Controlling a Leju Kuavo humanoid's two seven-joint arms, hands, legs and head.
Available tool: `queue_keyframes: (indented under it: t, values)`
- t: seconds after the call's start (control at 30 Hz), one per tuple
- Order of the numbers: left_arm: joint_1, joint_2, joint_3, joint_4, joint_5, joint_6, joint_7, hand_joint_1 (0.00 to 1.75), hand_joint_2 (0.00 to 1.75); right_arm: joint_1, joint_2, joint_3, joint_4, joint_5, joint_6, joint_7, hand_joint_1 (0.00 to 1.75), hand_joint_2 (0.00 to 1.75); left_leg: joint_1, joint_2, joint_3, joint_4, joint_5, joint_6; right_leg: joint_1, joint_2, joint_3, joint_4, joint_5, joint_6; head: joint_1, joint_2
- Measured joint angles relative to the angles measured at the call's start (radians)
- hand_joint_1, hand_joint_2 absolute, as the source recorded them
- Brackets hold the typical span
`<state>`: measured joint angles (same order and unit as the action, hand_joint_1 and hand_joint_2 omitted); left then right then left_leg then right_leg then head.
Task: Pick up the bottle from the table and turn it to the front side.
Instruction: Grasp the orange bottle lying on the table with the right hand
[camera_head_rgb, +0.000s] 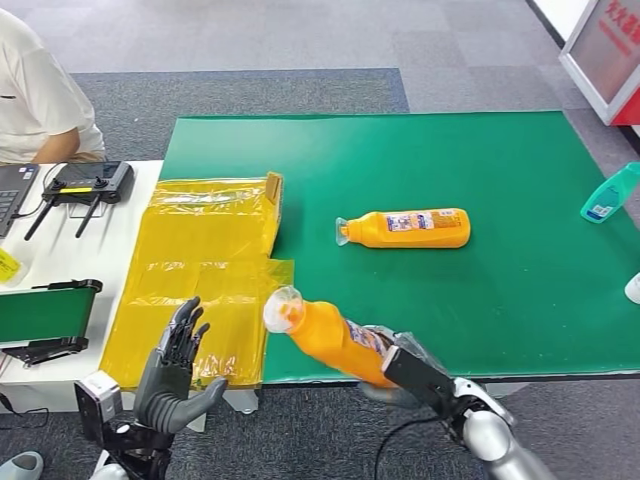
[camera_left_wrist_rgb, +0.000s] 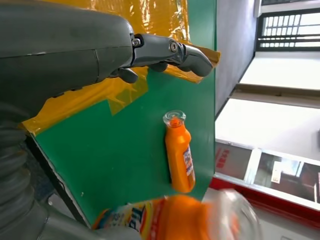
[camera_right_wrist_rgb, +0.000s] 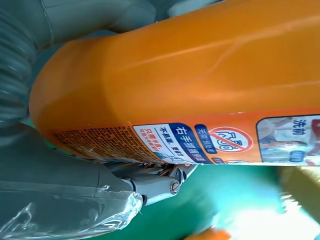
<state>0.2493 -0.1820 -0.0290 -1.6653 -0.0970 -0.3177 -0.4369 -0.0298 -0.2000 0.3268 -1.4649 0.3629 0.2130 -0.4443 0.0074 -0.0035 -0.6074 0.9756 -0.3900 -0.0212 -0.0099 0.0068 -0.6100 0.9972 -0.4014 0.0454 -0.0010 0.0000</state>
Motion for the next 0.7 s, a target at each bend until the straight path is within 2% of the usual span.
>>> queue_keyframes:
  t: [0.23, 0.3, 0.43, 0.7]
  values:
    - [-0.001, -0.001, -0.002, -0.013, 0.007, 0.000, -0.001, 0.00, 1.75, 0.078, 0.053, -0.007, -0.097, -0.128, 0.072, -0.033, 1.75, 1.75, 0.000, 0.000, 0.000, 0.000, 0.000, 0.000, 0.000, 0.000, 0.000, 0.000, 0.000, 0.000, 0.000, 0.000]
    - [-0.008, -0.002, -0.008, -0.023, 0.052, -0.022, 0.000, 0.00, 1.75, 0.089, 0.073, -0.007, -0.113, -0.152, 0.087, -0.038, 1.75, 1.75, 0.000, 0.000, 0.000, 0.000, 0.000, 0.000, 0.000, 0.000, 0.000, 0.000, 0.000, 0.000, 0.000, 0.000]
    - [-0.037, -0.003, -0.036, -0.033, 0.192, -0.090, 0.010, 0.00, 1.75, 0.093, 0.119, 0.007, -0.122, -0.163, 0.092, -0.038, 1.75, 1.75, 0.000, 0.000, 0.000, 0.000, 0.000, 0.000, 0.000, 0.000, 0.000, 0.000, 0.000, 0.000, 0.000, 0.000]
    - [-0.047, -0.004, -0.066, -0.036, 0.214, -0.095, 0.016, 0.00, 1.75, 0.093, 0.155, 0.018, -0.124, -0.162, 0.088, -0.036, 1.75, 1.75, 0.000, 0.000, 0.000, 0.000, 0.000, 0.000, 0.000, 0.000, 0.000, 0.000, 0.000, 0.000, 0.000, 0.000]
